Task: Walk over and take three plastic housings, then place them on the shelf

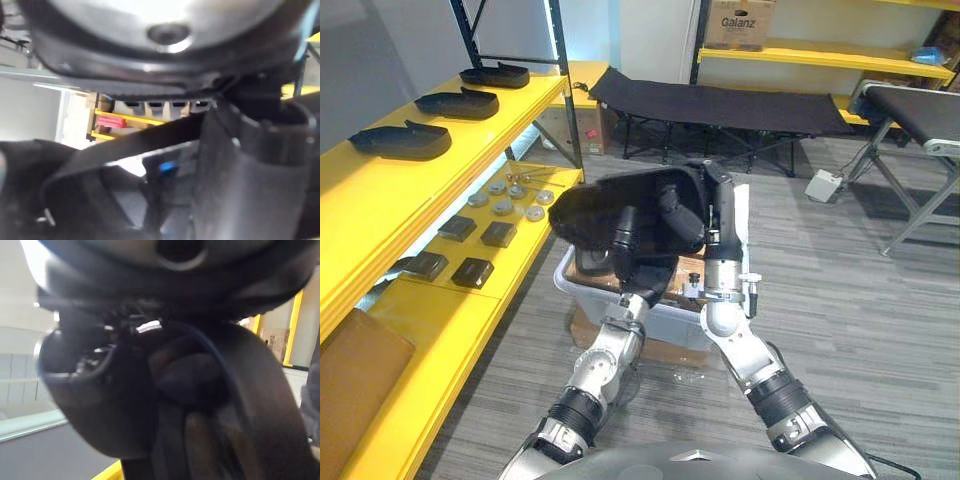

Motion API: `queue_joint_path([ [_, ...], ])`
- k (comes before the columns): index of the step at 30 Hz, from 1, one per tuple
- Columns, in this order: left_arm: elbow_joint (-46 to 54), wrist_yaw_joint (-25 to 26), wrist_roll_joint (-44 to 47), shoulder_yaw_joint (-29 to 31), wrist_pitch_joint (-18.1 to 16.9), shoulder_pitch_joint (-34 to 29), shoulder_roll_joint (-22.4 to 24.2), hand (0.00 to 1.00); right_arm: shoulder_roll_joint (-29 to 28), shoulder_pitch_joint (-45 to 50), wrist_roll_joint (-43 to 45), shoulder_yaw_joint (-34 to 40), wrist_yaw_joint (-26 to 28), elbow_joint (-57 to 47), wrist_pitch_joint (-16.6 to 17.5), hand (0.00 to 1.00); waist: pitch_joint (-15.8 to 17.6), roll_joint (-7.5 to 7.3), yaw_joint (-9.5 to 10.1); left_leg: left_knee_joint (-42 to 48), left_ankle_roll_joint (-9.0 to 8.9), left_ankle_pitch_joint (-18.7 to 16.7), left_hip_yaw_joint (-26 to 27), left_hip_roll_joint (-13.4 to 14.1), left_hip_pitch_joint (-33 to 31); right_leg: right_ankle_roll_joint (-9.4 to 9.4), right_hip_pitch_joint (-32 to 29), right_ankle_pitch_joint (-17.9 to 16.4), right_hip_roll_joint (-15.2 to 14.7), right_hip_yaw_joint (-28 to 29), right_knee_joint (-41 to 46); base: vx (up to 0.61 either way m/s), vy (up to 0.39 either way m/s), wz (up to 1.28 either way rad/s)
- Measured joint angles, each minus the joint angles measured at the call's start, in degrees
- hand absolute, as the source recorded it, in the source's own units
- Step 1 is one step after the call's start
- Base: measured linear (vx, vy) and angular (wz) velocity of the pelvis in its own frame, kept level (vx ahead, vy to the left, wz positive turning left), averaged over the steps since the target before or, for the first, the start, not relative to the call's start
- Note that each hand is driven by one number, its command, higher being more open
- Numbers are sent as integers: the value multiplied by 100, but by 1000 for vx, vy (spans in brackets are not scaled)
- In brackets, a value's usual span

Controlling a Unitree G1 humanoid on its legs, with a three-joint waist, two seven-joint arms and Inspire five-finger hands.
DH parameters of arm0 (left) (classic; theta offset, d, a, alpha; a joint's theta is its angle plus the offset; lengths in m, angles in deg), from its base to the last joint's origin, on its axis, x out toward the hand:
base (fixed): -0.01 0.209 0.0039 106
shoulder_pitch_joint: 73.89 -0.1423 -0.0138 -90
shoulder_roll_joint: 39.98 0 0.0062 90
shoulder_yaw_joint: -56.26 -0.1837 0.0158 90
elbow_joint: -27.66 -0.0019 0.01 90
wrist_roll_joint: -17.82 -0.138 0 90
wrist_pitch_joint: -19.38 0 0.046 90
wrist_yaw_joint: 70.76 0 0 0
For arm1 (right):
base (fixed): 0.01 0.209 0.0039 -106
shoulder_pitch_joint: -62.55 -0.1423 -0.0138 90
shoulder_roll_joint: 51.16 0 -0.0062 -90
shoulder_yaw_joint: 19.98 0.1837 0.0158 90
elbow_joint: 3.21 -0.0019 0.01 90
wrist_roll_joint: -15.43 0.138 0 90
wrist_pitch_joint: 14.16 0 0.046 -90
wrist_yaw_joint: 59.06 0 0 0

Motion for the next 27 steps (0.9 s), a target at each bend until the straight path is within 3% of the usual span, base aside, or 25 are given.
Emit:
queue_joint_path([
  [7,-35,142,15,-1,-291,-1,-20,100,2,138,369,-108,262,19,1,0,17,-30,12,-3,-36,-40,12,1,-8,-1,-18,-8,0,22,0,0,0,0],
  [8,-34,198,30,-8,-365,-9,-22,0,0,190,436,-116,289,18,5,0,18,-33,5,-3,-36,-44,17,0,-8,1,-22,-10,0,28,0,0,0,-4],
  [11,-33,603,302,-193,-888,-41,-44,0,-17,504,709,-103,400,17,0,0,33,-48,-21,-4,-43,-63,56,1,-11,-14,-48,-32,-2,67,0,0,0,-6],
  [16,10,1033,767,-200,-1347,-60,-49,0,-72,836,698,-160,526,16,-17,0,50,-70,-45,11,-54,-95,125,-1,-37,-2,-123,-24,2,126,2,22,0,-7],
  [27,433,1202,729,-164,-1891,-305,-69,0,-298,893,575,-296,584,9,-125,0,62,-55,-50,14,-11,-73,110,-46,-94,13,-157,-8,3,68,33,44,3,1],
])
